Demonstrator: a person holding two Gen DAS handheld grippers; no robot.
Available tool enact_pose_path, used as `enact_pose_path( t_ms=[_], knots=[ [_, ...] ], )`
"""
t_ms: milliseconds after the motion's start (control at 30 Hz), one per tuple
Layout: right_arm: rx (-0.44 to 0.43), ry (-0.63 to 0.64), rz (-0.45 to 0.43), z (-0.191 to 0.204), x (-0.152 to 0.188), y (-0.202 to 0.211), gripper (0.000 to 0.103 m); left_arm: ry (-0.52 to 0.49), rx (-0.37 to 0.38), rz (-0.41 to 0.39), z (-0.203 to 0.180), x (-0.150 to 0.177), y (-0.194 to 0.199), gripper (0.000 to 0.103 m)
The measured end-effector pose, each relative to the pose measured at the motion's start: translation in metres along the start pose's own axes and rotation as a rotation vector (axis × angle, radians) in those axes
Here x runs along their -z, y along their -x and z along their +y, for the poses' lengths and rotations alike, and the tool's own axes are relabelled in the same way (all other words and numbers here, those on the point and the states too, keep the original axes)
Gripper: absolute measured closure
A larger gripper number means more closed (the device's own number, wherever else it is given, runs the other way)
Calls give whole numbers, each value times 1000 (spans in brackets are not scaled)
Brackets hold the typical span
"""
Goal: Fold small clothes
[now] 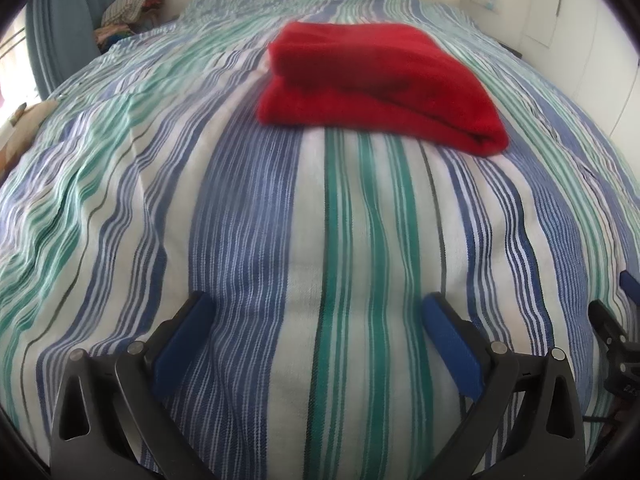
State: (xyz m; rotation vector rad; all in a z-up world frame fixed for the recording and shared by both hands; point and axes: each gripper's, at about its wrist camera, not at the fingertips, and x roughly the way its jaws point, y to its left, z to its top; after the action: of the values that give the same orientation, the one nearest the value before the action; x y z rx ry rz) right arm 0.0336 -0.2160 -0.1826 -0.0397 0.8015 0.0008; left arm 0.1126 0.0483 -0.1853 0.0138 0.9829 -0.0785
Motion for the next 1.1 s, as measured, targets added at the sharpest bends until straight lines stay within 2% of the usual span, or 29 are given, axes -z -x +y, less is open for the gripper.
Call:
enact_pose_path(
  t_ms=[500, 733, 800, 900, 1100],
  knots=[
    [15, 16, 15, 3, 0, -2, 0, -27, 12, 50, -2, -3, -1, 1],
    [11, 14, 22, 3, 0, -4, 0, -24, 20, 25, -1, -1, 2, 1],
    [11, 14, 21, 3, 0, -4, 0, -1, 40, 38, 3, -5, 7, 1],
    [10, 13, 22, 3, 1, -4, 0, 45, 109, 47, 10, -16, 19, 2],
    [11, 13, 29, 2, 0, -5, 0, 72, 214, -30, 15, -72, 51, 2]
  ],
)
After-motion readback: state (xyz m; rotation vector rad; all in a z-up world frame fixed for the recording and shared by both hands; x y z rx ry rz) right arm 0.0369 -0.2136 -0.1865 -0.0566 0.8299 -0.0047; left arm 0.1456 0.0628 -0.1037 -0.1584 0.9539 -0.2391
